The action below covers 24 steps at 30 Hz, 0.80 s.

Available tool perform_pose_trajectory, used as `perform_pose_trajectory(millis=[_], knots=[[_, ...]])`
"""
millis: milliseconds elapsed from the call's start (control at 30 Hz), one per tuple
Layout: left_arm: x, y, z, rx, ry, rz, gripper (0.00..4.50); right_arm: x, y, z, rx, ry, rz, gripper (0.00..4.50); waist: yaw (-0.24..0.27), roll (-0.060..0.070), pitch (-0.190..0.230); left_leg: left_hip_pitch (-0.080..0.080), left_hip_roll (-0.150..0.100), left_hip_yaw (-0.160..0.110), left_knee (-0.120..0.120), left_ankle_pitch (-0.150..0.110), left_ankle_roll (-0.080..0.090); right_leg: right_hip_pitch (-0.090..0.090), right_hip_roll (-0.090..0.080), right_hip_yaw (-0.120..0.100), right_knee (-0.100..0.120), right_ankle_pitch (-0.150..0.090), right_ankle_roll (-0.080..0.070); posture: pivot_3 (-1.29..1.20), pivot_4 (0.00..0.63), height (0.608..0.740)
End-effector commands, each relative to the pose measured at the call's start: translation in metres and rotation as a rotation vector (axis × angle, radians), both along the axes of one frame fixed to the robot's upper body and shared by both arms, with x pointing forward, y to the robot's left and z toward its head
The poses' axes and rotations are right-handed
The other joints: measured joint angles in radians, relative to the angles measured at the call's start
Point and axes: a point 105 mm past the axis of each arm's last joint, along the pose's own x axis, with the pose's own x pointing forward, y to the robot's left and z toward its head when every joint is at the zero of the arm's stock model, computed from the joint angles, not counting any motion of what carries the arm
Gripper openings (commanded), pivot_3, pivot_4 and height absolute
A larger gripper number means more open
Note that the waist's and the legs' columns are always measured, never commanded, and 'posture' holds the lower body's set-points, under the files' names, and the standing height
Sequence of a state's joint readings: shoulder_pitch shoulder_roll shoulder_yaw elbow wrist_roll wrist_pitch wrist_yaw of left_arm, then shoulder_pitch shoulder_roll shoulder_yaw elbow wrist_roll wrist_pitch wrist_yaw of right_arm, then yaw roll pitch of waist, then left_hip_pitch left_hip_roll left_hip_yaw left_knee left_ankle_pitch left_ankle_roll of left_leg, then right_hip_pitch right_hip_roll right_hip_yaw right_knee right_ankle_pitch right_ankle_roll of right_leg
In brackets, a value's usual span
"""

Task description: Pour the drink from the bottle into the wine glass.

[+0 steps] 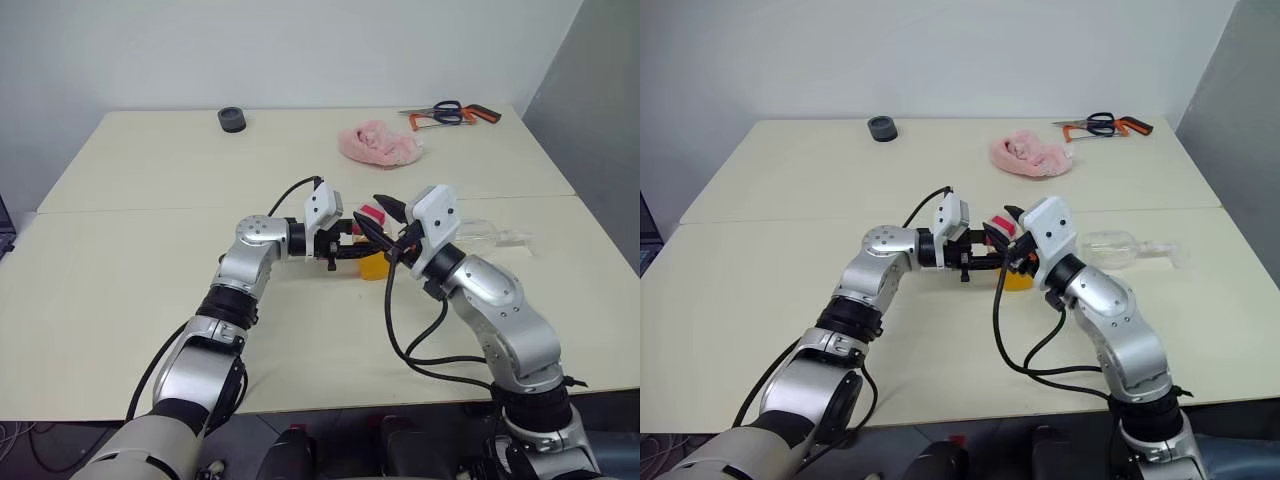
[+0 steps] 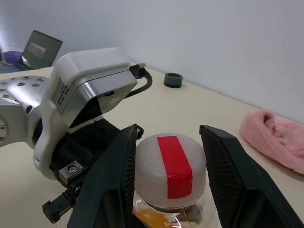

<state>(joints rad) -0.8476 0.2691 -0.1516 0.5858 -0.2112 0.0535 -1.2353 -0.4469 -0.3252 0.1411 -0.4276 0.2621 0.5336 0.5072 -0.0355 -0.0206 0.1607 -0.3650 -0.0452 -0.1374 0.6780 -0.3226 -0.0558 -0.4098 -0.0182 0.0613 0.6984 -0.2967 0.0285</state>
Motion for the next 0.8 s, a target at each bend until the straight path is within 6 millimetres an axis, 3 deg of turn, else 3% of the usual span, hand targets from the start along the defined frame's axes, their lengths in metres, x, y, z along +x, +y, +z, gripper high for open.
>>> perform_pose_trajectory(millis=[33, 167, 267, 400, 433, 567, 700, 800], knots=[[-0.004, -0.008, 0.012, 0.008, -0.059, -0.045, 1.74, -0.005, 0.003, -0.003, -0.07, 0.04, 0.194, 1.75, 0.0, 0.0, 0.0, 0.0, 0.0, 0.0, 0.0, 0.0, 0.0, 0.0, 0.0, 0.0, 0.0, 0.0, 0.0, 0.0, 0.15, 0.74], [-0.004, -0.007, 0.013, 0.026, -0.073, -0.065, 1.74, -0.002, -0.013, 0.001, -0.154, 0.121, 0.363, 1.75, 0.0, 0.0, 0.0, 0.0, 0.0, 0.0, 0.0, 0.0, 0.0, 0.001, 0.0, 0.0, 0.0, 0.0, 0.0, 0.0, 0.15, 0.74], [-0.003, -0.007, 0.014, 0.033, -0.079, -0.069, 1.74, 0.008, -0.023, 0.008, -0.161, 0.161, 0.388, 1.75, 0.0, 0.0, 0.0, 0.0, 0.0, -0.001, 0.0, 0.0, 0.001, 0.002, 0.0, -0.001, -0.001, 0.0, 0.0, 0.0, 0.15, 0.74], [-0.003, -0.009, 0.014, 0.034, -0.08, -0.074, 1.74, 0.007, -0.029, 0.011, -0.175, 0.21, 0.439, 1.75, 0.001, 0.0, 0.0, 0.0, 0.0, -0.001, 0.0, 0.0, 0.001, 0.001, 0.0, -0.001, -0.001, 0.0, 0.0, 0.0, 0.15, 0.74], [-0.003, -0.009, 0.014, 0.034, -0.08, -0.075, 1.74, 0.009, -0.031, 0.015, -0.164, 0.192, 0.413, 1.75, 0.002, 0.0, 0.0, 0.0, 0.0, -0.001, 0.0, 0.0, 0.001, 0.001, 0.0, -0.001, -0.001, 0.0, 0.0, 0.0, 0.15, 0.74], [0.001, -0.012, 0.014, 0.013, -0.072, -0.035, 1.74, 0.01, -0.043, 0.038, -0.062, 0.075, 0.251, 2.56, 0.003, 0.0, 0.0, 0.0, 0.0, -0.001, 0.0, 0.0, 0.001, 0.001, -0.001, -0.001, -0.001, 0.0, 0.0, 0.0, 0.15, 0.74], [0.008, -0.01, 0.015, 0.005, -0.077, 0.012, 1.74, -0.005, -0.058, 0.044, -0.01, 0.022, 0.103, 2.57, 0.006, 0.0, 0.0, -0.002, 0.0, -0.002, 0.0, 0.0, 0.0, 0.0, -0.001, 0.001, -0.001, 0.0, 0.0, 0.0, 0.15, 0.74], [0.011, -0.01, 0.013, 0.012, -0.085, 0.028, 1.74, -0.016, -0.059, 0.044, -0.005, -0.023, -0.004, 2.57, 0.006, 0.0, 0.0, -0.002, 0.0, -0.002, 0.0, 0.0, 0.001, 0.0, -0.001, 0.001, -0.001, 0.0, 0.0, 0.0, 0.15, 0.74]])
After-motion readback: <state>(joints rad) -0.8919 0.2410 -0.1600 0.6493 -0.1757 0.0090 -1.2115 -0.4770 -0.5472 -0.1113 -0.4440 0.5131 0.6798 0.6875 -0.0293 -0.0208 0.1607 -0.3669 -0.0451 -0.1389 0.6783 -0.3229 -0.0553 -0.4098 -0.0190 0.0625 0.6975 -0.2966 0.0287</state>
